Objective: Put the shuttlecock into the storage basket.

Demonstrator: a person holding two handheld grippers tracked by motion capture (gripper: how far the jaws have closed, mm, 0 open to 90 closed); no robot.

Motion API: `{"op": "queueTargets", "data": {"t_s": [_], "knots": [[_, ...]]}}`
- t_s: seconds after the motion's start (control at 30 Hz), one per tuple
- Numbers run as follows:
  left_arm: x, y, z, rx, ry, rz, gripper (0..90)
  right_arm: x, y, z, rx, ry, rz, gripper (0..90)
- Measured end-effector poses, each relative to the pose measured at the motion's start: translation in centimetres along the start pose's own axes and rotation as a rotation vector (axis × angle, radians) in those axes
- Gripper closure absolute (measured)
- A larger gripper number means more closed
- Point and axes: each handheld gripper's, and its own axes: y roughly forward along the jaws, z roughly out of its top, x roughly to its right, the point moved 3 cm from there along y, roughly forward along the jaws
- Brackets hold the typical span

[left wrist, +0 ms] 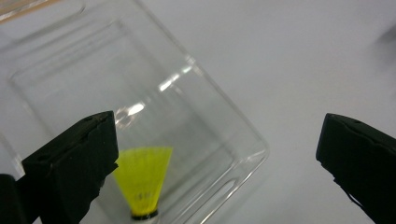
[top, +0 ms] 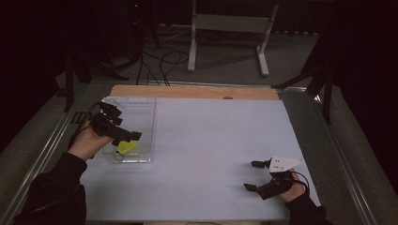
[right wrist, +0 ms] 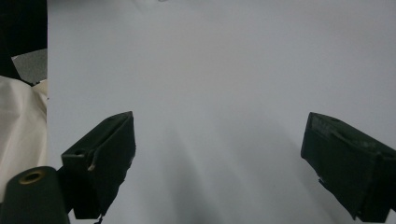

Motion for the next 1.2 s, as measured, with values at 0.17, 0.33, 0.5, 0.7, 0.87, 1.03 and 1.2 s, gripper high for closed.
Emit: {"op": "queueTargets", "data": {"t_s": [0.17, 0.33, 0.5, 0.7, 0.87, 1.03, 1.2], "knots": [[1.4, 0.4, 1.3, 0.035, 0.051, -0.022, 0.0, 0.0, -0.1, 0.0, 0.003, 0.002, 0.002, 10.2], [2.9, 1.2, 2.2, 0.020, 0.105, -0.045, 0.0, 0.0, -0.1, 0.0, 0.000, 0.002, 0.004, 10.2], [4.2, 2.0, 2.9, 0.035, 0.144, -0.072, 0.0, 0.0, -0.1, 0.0, 0.001, 0.003, 0.009, 10.2], [5.9, 2.6, 3.6, 0.175, 0.278, -0.104, 0.0, 0.0, 0.0, 0.0, 0.001, 0.005, 0.014, 10.2], [7.3, 3.2, 4.1, 0.206, 0.317, -0.155, 0.0, 0.0, 0.0, 0.0, 0.001, 0.005, 0.016, 10.2], [8.6, 4.1, 4.3, 0.245, 0.354, -0.230, 0.0, 0.0, 0.0, 0.0, 0.004, 0.007, 0.015, 10.2], [9.9, 5.0, 4.2, 0.274, 0.410, -0.281, 0.0, 0.0, 0.0, 0.0, 0.003, 0.004, 0.015, 10.2]]}}
